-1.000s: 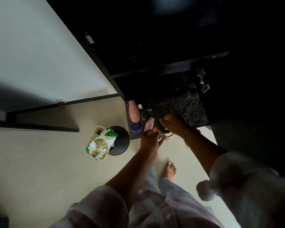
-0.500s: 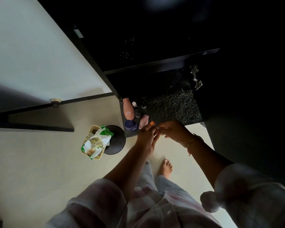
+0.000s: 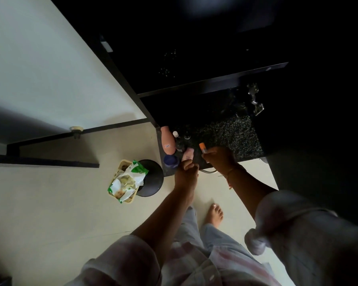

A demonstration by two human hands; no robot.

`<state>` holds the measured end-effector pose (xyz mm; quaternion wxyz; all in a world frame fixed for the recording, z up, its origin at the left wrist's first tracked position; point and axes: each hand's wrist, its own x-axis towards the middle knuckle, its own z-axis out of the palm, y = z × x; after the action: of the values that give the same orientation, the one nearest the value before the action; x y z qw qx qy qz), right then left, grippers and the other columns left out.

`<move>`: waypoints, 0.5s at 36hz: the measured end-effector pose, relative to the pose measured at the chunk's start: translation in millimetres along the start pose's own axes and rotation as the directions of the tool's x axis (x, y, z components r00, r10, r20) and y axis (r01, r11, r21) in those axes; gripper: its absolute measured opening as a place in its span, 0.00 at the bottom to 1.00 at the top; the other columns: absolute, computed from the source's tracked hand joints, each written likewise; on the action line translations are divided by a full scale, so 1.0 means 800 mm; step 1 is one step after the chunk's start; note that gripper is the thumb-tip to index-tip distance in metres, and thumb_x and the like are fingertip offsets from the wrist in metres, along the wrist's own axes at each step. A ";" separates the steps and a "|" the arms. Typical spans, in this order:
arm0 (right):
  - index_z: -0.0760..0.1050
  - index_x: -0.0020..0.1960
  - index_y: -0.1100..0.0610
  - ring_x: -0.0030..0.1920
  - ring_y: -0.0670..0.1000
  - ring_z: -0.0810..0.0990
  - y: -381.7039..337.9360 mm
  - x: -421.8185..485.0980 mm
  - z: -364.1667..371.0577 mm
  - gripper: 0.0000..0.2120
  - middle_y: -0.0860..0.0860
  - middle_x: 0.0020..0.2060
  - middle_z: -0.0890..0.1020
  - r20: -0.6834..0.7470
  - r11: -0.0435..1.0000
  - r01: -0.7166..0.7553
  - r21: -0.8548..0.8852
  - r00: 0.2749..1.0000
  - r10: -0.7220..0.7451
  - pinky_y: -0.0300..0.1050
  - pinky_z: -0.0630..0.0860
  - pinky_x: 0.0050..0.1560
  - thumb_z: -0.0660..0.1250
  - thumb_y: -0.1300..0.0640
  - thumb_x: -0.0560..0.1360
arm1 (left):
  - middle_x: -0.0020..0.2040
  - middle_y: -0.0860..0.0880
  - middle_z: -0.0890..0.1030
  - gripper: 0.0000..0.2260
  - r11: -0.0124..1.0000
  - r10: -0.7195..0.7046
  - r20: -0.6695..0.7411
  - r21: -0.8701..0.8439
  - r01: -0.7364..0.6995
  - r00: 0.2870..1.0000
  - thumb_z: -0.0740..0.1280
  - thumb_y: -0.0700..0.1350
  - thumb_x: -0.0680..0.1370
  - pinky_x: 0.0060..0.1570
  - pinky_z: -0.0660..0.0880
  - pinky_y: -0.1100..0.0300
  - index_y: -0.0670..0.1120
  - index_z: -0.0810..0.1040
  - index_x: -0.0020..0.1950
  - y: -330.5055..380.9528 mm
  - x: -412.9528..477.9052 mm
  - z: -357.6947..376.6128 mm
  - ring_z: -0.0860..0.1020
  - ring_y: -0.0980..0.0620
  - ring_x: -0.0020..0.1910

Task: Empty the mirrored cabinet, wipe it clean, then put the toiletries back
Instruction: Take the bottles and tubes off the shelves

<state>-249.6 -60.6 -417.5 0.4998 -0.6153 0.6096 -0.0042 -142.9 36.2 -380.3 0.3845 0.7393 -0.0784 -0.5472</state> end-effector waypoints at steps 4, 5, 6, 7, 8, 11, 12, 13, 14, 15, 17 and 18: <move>0.82 0.44 0.56 0.40 0.57 0.82 -0.011 0.007 0.009 0.11 0.56 0.37 0.84 -0.075 0.993 0.043 -0.112 0.996 -0.052 0.51 0.79 0.40 0.73 0.49 0.70 | 0.35 0.50 0.76 0.04 0.997 -0.004 -0.001 0.072 0.004 1.000 0.66 0.38 0.76 0.32 0.70 0.64 0.43 0.77 0.49 0.004 0.005 -0.004 0.73 0.54 0.34; 0.81 0.44 0.56 0.40 0.58 0.82 -0.015 0.008 0.012 0.11 0.56 0.37 0.84 -0.077 0.992 0.047 -0.120 0.995 -0.056 0.50 0.78 0.39 0.73 0.49 0.70 | 0.36 0.48 0.78 0.03 0.995 0.010 -0.005 0.104 -0.010 1.000 0.67 0.38 0.76 0.35 0.71 0.60 0.45 0.77 0.47 0.004 0.005 -0.003 0.74 0.53 0.35; 0.81 0.44 0.57 0.40 0.58 0.81 -0.019 0.010 0.014 0.10 0.56 0.38 0.84 -0.081 0.991 0.052 -0.124 0.995 -0.062 0.50 0.78 0.39 0.73 0.50 0.70 | 0.39 0.47 0.80 0.04 0.992 0.024 -0.006 0.125 -0.023 1.000 0.68 0.39 0.75 0.38 0.73 0.57 0.47 0.77 0.46 0.002 0.007 -0.003 0.75 0.52 0.37; 0.80 0.43 0.57 0.40 0.59 0.81 -0.023 0.011 0.015 0.10 0.57 0.38 0.83 -0.084 0.990 0.054 -0.127 0.994 -0.065 0.50 0.77 0.39 0.73 0.50 0.70 | 0.41 0.48 0.81 0.06 0.992 0.029 0.001 0.126 -0.029 1.000 0.68 0.39 0.75 0.41 0.73 0.55 0.47 0.79 0.50 0.002 0.006 -0.002 0.75 0.52 0.38; 0.80 0.44 0.58 0.41 0.59 0.81 -0.027 0.013 0.017 0.10 0.59 0.39 0.83 -0.089 0.989 0.057 -0.133 0.994 -0.070 0.49 0.76 0.39 0.73 0.51 0.71 | 0.42 0.49 0.81 0.10 0.993 0.037 0.011 0.112 -0.038 0.999 0.68 0.39 0.75 0.41 0.73 0.55 0.46 0.79 0.56 0.000 0.007 -0.001 0.75 0.53 0.38; 0.81 0.45 0.58 0.43 0.59 0.81 -0.035 0.015 0.018 0.10 0.59 0.42 0.84 -0.085 0.986 0.053 -0.155 0.994 -0.067 0.46 0.74 0.39 0.73 0.51 0.71 | 0.49 0.46 0.82 0.18 0.995 0.050 0.026 0.090 -0.052 0.998 0.67 0.37 0.76 0.40 0.73 0.58 0.44 0.75 0.65 0.000 0.004 0.000 0.75 0.57 0.35; 0.81 0.45 0.57 0.43 0.59 0.82 -0.036 0.017 0.018 0.10 0.58 0.42 0.84 -0.082 0.986 0.047 -0.159 0.995 -0.060 0.46 0.74 0.39 0.73 0.51 0.71 | 0.52 0.44 0.82 0.19 0.994 0.068 0.034 0.084 -0.070 0.997 0.66 0.37 0.76 0.39 0.73 0.62 0.44 0.74 0.66 -0.001 0.003 0.000 0.74 0.59 0.35; 0.81 0.46 0.57 0.43 0.59 0.82 -0.036 0.018 0.018 0.10 0.58 0.42 0.84 -0.080 0.987 0.037 -0.158 0.996 -0.050 0.46 0.75 0.39 0.73 0.51 0.71 | 0.54 0.43 0.81 0.19 0.992 0.079 0.044 0.092 -0.082 0.996 0.66 0.36 0.76 0.37 0.72 0.65 0.44 0.73 0.67 0.000 0.002 0.001 0.74 0.60 0.34; 0.80 0.46 0.56 0.43 0.58 0.82 -0.035 0.019 0.018 0.10 0.58 0.42 0.84 -0.082 0.988 0.031 -0.154 0.996 -0.044 0.46 0.76 0.40 0.73 0.50 0.71 | 0.56 0.41 0.81 0.19 0.989 0.088 0.041 0.112 -0.092 0.995 0.66 0.36 0.76 0.36 0.72 0.68 0.42 0.73 0.67 0.000 0.003 0.002 0.76 0.59 0.35; 0.80 0.45 0.56 0.43 0.58 0.82 -0.035 0.019 0.018 0.10 0.57 0.42 0.84 -0.084 0.988 0.027 -0.152 0.996 -0.040 0.47 0.77 0.41 0.73 0.50 0.70 | 0.59 0.38 0.80 0.18 0.985 0.093 0.038 0.142 -0.098 0.995 0.67 0.36 0.76 0.37 0.73 0.68 0.40 0.73 0.66 0.001 0.001 0.002 0.78 0.55 0.38; 0.79 0.46 0.55 0.43 0.57 0.82 -0.031 0.020 0.018 0.11 0.56 0.42 0.85 -0.085 0.990 0.017 -0.141 0.996 -0.029 0.50 0.79 0.42 0.74 0.49 0.69 | 0.63 0.36 0.76 0.22 0.980 0.121 0.069 0.148 -0.130 0.990 0.66 0.34 0.76 0.45 0.73 0.60 0.40 0.70 0.69 0.000 0.002 0.003 0.80 0.43 0.49; 0.79 0.47 0.55 0.43 0.57 0.83 -0.029 0.021 0.018 0.12 0.56 0.42 0.85 -0.084 0.991 0.017 -0.134 0.996 -0.029 0.50 0.79 0.43 0.74 0.49 0.69 | 0.65 0.35 0.74 0.24 0.980 0.135 0.089 0.132 -0.146 0.987 0.65 0.33 0.75 0.49 0.72 0.56 0.42 0.68 0.71 0.001 0.001 0.002 0.78 0.39 0.55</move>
<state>-219.3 -70.2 -420.8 0.4307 -0.6536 0.6224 0.0043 -144.1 34.5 -380.4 0.3665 0.7344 -0.1834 -0.5409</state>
